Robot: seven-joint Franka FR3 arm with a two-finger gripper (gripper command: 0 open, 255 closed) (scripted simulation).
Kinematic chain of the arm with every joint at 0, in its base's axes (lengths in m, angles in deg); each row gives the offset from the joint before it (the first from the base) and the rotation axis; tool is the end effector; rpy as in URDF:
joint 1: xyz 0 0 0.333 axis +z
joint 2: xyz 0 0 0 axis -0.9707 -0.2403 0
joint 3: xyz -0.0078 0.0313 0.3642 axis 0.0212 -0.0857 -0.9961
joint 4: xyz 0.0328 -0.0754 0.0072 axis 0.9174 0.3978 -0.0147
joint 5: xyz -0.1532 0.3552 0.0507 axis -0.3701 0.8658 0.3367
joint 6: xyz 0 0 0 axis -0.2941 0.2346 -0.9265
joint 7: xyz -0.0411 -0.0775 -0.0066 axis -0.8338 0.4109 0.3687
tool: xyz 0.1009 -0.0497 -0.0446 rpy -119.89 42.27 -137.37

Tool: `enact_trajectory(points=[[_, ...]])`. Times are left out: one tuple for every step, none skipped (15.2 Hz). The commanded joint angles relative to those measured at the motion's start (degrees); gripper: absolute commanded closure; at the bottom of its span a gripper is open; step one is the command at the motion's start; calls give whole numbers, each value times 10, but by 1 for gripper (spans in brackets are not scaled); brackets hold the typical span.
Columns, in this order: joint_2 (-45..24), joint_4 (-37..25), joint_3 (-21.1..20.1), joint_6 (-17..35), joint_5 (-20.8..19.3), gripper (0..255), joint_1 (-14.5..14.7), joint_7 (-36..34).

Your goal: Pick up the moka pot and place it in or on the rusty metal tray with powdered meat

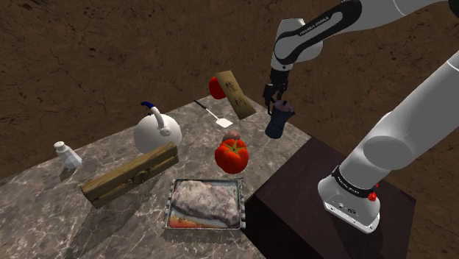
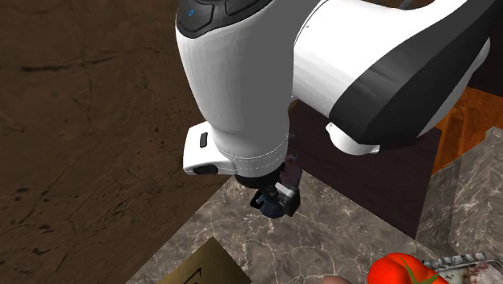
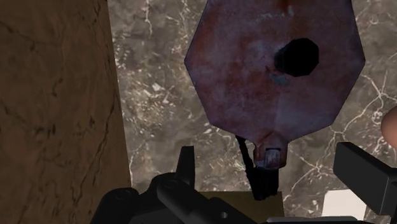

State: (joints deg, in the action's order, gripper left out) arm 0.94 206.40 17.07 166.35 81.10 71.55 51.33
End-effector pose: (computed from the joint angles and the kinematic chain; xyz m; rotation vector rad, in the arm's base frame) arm 0.4352 -0.0927 0.3628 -3.0946 0.0725 0.1729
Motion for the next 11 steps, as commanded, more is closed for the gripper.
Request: enact_trajectory(points=[[-8, 9, 0, 17, 1, 0, 0, 1], [-11, 11, 0, 22, 2, 0, 0, 1], [-11, 11, 0, 22, 2, 0, 0, 1], [-11, 11, 0, 22, 2, 0, 0, 1], [-11, 11, 0, 22, 2, 0, 0, 1], [-11, 11, 0, 22, 2, 0, 0, 1], [-11, 11, 0, 22, 2, 0, 0, 1], [-11, 11, 0, 22, 2, 0, 0, 1], [-11, 11, 0, 22, 2, 0, 0, 1], [-11, 11, 0, 22, 2, 255, 0, 1], [-11, 11, 0, 22, 2, 255, 0, 1]])
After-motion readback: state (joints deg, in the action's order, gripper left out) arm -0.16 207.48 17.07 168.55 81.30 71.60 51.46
